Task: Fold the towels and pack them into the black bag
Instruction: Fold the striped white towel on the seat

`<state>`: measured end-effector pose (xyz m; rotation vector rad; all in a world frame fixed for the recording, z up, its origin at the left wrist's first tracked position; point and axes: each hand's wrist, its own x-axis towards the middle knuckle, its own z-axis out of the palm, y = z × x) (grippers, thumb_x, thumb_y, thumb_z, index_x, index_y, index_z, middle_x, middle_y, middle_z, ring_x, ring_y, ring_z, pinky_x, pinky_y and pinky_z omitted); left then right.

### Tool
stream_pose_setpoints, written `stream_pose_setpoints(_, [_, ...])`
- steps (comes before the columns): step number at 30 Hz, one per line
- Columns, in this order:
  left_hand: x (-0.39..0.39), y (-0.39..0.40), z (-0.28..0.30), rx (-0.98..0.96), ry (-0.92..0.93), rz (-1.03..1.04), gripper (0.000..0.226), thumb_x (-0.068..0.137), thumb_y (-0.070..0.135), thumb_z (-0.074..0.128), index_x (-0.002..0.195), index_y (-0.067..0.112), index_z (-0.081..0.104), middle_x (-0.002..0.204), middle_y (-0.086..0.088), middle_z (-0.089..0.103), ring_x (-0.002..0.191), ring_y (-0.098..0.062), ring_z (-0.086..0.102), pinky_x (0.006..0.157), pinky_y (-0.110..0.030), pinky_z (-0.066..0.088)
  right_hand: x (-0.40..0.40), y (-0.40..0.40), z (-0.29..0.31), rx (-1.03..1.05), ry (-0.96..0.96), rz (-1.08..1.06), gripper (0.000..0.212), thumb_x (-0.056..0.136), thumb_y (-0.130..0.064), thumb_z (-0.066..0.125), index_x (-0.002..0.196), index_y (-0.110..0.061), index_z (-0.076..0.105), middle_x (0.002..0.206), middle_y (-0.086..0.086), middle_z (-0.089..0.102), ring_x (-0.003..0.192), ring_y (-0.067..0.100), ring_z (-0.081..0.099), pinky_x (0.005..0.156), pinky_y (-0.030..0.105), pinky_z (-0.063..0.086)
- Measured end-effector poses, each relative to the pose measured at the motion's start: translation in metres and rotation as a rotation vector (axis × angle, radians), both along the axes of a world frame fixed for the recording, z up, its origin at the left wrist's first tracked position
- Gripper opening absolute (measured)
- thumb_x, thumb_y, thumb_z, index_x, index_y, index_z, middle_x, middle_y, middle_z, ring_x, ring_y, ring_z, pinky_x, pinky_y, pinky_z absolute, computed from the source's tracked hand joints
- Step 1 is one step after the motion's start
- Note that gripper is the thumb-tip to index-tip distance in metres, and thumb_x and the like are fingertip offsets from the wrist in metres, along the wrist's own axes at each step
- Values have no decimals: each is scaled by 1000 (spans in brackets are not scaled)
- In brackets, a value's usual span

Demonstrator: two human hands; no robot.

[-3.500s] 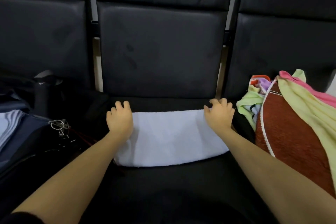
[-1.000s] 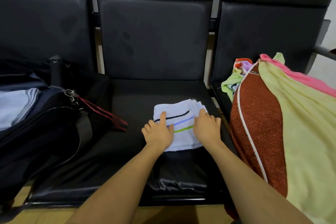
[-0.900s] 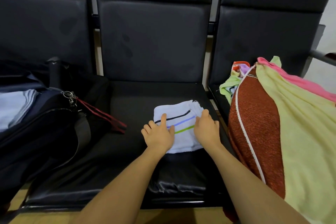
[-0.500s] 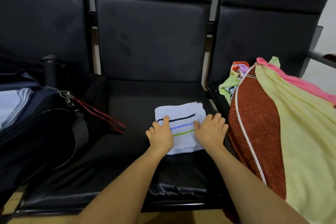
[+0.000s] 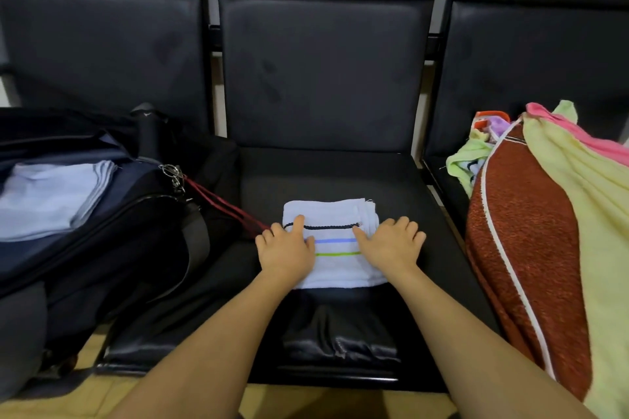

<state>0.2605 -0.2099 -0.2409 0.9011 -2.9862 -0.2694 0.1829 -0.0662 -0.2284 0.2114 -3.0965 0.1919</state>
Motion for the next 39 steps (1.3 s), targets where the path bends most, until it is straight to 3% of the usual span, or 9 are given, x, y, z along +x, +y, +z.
stream_pose_setpoints(4, [-2, 6, -5, 30, -14, -30, 52, 97, 46, 34, 146, 31, 21, 128, -17, 43, 116, -33, 44, 102, -40, 27, 6, -12, -7, 9, -34, 8, 63, 93, -57, 42, 126, -4, 45, 131, 12, 41, 120, 27, 38, 101, 36, 29])
stream_pose_setpoints(7, [-2, 5, -2, 157, 17, -60, 48, 98, 33, 39, 144, 27, 24, 128, -16, 41, 110, -30, 49, 99, -38, 30, 7, -17, -4, -65, -67, 88, 49, 95, -45, 47, 126, -6, 43, 130, 12, 47, 121, 28, 43, 101, 37, 30])
stream_pose_setpoints(11, [6, 4, 12, 76, 61, -109, 48, 96, 14, 42, 141, 18, 26, 129, -13, 37, 85, -24, 51, 79, -30, 36, 16, -16, 7, -376, -176, 147, 33, 98, -28, 48, 121, -8, 36, 117, 12, 58, 104, 31, 58, 76, 35, 42])
stream_pose_setpoints(18, [29, -7, 69, -84, 203, -83, 43, 94, 6, 38, 136, 14, 30, 124, -13, 37, 87, -29, 60, 63, -33, 37, 38, -30, 53, -660, 24, 258, 24, 95, -18, 52, 111, -8, 37, 110, 8, 53, 96, 28, 57, 70, 35, 42])
stream_pose_setpoints(23, [61, -43, 121, -182, 315, -68, 48, 93, 2, 39, 139, 13, 27, 124, -15, 35, 62, -22, 44, 59, -33, 37, 63, -62, 99, -832, 177, 402, 20, 94, -16, 53, 105, -14, 37, 105, 4, 50, 85, 22, 55, 67, 38, 46])
stream_pose_setpoints(25, [75, -60, 138, -243, 349, -45, 48, 94, 3, 39, 139, 13, 26, 125, -15, 35, 65, -23, 43, 60, -33, 37, 76, -82, 118, -901, 228, 469, 19, 94, -16, 53, 105, -14, 37, 105, 4, 49, 82, 20, 54, 68, 41, 48])
stream_pose_setpoints(29, [96, -105, 159, -366, 405, 12, 46, 93, 3, 40, 136, 14, 29, 121, -14, 37, 60, -21, 37, 55, -32, 33, 94, -125, 149, -938, 264, 563, 18, 95, -15, 51, 104, -15, 36, 104, 3, 47, 79, 17, 51, 65, 38, 45])
stream_pose_setpoints(33, [116, -157, 167, -427, 396, 70, 50, 90, 2, 44, 136, 16, 32, 124, -11, 39, 70, -24, 40, 48, -31, 23, 108, -177, 162, -955, 206, 654, 20, 91, -9, 50, 98, -16, 33, 101, 5, 46, 74, 15, 47, 64, 39, 43])
stream_pose_setpoints(39, [141, -238, 137, -348, 446, 140, 43, 91, 4, 42, 132, 15, 39, 115, -9, 43, 70, -25, 40, 52, -34, 28, 113, -256, 155, -887, 117, 819, 22, 85, -2, 50, 93, -13, 33, 94, 3, 41, 68, 9, 40, 58, 30, 35])
